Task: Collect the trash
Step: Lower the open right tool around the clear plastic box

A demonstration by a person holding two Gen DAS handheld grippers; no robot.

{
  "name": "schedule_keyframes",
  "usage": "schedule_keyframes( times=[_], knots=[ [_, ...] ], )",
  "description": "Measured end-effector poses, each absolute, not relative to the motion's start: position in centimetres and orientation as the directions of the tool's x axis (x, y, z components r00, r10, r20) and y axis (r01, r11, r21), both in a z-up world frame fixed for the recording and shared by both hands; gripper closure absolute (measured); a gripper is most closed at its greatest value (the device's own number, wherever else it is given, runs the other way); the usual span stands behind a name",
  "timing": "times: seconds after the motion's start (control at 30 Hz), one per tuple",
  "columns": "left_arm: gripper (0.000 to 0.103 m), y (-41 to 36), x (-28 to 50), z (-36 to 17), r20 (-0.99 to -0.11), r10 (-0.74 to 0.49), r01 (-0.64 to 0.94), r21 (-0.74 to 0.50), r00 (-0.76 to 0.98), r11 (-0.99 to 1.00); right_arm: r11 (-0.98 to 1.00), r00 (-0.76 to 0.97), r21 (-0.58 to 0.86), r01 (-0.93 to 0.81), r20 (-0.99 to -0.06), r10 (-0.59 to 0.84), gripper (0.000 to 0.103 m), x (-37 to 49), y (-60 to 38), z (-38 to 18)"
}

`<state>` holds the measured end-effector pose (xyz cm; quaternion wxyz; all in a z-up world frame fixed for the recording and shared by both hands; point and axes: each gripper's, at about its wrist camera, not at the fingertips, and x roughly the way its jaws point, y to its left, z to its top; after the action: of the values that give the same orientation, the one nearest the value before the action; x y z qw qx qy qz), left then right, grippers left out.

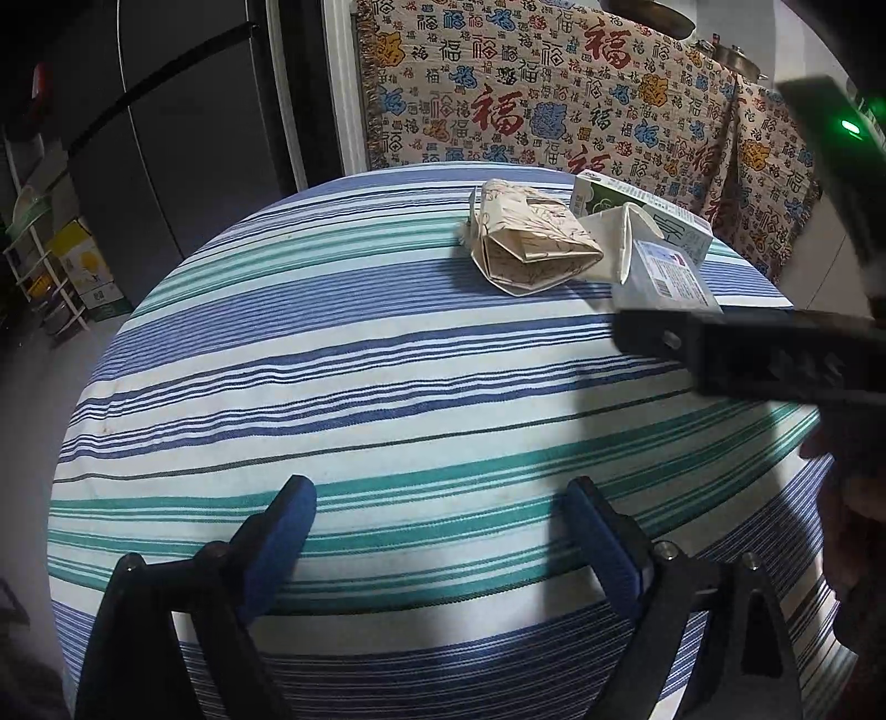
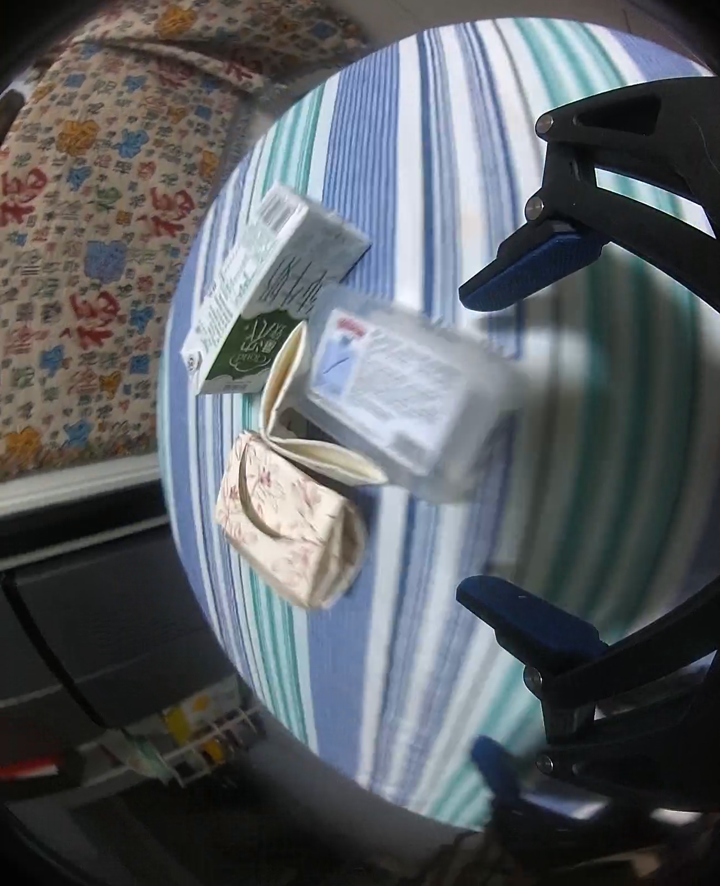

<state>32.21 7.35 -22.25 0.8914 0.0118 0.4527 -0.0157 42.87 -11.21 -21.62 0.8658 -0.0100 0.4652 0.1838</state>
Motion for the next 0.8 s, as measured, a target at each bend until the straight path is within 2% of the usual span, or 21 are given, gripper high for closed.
schedule_keyframes(
  times=[0.07,0.1,0.13,0.5,0.6,0.67,0.7,0.8],
  knots=[
    [0.009,7.3,32.2,-22.2,-0.807,-0.017,0.038,0.007,0.59,0.999,0.94,0.496,0.162,-0.3,-0.816,0.298,0.011,44.0,-11.0,-22.1],
    [0.009,7.4,32.2,-22.2,-0.807,-0.017,0.038,0.007,0.59,0.999,0.948,0.498,0.149,-0.283,-0.821,0.278,0.027,44.2,-11.1,-22.4],
    [0.009,7.3,32.2,-22.3,-0.807,-0.017,0.038,0.007,0.59,0.999,0.954,0.506,0.132,-0.268,-0.823,0.256,0.032,44.2,-11.4,-22.4],
    [0.006,7.1,32.5,-22.2,-0.81,-0.014,0.042,0.013,0.586,0.999,0.948,0.566,0.012,-0.317,-0.8,0.2,0.032,34.6,-18.4,-22.5],
    [0.006,7.1,32.5,-22.2,-0.809,-0.015,0.042,0.012,0.587,0.999,0.95,0.578,0.025,-0.31,-0.789,0.209,0.031,33.3,-19.6,-23.2],
    [0.006,7.1,32.5,-22.2,-0.809,-0.016,0.042,0.011,0.587,0.999,0.949,0.568,0.046,-0.311,-0.792,0.225,0.018,33.4,-19.6,-23.5],
    [0.006,7.1,32.5,-22.2,-0.809,-0.015,0.042,0.012,0.587,0.999,0.949,0.57,0.051,-0.311,-0.789,0.23,0.007,33.4,-19.6,-23.6],
    [0.007,7.2,32.6,-22.2,-0.81,-0.016,0.038,0.008,0.587,0.999,0.945,0.56,0.047,-0.324,-0.795,0.231,0.004,33.0,-19.3,-23.8]
  ],
)
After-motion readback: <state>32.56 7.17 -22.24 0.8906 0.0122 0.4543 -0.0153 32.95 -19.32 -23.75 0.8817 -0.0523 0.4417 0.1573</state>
